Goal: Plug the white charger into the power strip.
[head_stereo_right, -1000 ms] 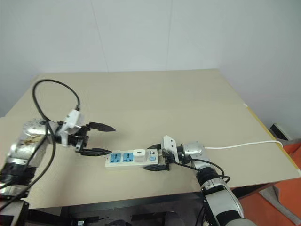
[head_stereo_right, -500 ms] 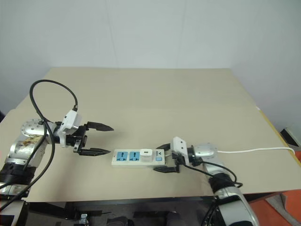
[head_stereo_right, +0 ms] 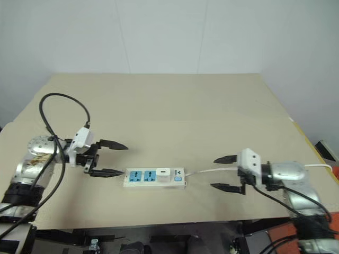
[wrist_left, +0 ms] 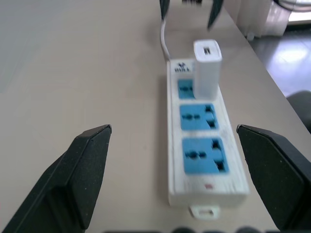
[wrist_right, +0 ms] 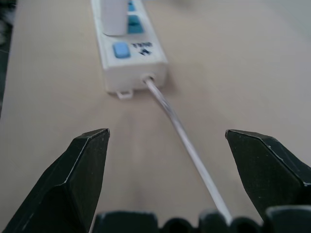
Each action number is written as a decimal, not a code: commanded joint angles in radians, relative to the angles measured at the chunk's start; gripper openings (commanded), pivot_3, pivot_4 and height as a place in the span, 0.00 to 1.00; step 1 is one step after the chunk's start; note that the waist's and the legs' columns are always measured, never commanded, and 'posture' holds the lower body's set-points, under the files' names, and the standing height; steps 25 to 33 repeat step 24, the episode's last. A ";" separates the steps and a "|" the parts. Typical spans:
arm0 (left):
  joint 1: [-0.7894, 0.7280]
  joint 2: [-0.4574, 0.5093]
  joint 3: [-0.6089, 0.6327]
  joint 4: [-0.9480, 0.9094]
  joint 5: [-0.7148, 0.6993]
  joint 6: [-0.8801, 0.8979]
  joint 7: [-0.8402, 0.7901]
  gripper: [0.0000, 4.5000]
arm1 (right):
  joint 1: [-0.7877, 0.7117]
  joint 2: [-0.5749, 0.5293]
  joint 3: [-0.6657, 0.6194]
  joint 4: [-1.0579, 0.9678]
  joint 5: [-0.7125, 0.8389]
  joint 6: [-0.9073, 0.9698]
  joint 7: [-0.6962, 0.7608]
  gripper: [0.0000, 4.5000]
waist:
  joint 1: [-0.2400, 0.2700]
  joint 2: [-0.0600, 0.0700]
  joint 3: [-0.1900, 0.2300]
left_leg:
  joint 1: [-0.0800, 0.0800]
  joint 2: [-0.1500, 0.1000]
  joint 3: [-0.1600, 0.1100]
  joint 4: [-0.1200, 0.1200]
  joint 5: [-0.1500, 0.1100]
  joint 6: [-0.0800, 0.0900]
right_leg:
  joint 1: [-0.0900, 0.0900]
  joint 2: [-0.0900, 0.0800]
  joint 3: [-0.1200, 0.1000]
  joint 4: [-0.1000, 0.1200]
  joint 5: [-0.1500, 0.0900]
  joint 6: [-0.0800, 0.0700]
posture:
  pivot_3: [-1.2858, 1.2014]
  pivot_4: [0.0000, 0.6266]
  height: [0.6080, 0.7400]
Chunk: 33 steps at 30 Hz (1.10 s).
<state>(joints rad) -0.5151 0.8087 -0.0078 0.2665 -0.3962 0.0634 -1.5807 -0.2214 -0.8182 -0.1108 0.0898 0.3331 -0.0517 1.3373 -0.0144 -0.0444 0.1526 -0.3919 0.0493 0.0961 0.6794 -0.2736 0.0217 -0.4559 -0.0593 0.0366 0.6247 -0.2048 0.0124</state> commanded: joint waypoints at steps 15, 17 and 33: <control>0.116 0.082 0.092 -0.140 -0.068 0.083 0.012 1.00 | 0.063 -0.059 -0.090 -0.134 0.018 0.135 -0.165 0.99 | 0.001 0.000 0.000 | 0.001 0.000 0.000 0.003 0.000 0.000 | 0.001 0.000 0.001 0.002 0.001 0.001 | 0.52 0.24 1.00; 0.119 0.083 0.094 -0.139 -0.066 0.079 0.014 1.00 | 0.062 -0.066 -0.082 -0.142 0.006 0.149 -0.176 0.99 | 0.002 0.000 0.000 | 0.001 0.000 0.000 0.003 0.000 0.000 | 0.001 0.000 0.001 0.002 0.001 0.001 | 0.52 0.24 1.00; 0.119 0.061 0.099 -0.126 -0.064 0.052 0.038 1.00 | 0.063 0.009 -0.097 -0.143 0.004 0.067 -0.253 0.99 | 0.003 0.000 0.000 | 0.001 0.000 0.000 0.003 0.000 0.000 | 0.001 0.000 0.001 0.002 0.001 0.001 | 0.52 0.24 1.00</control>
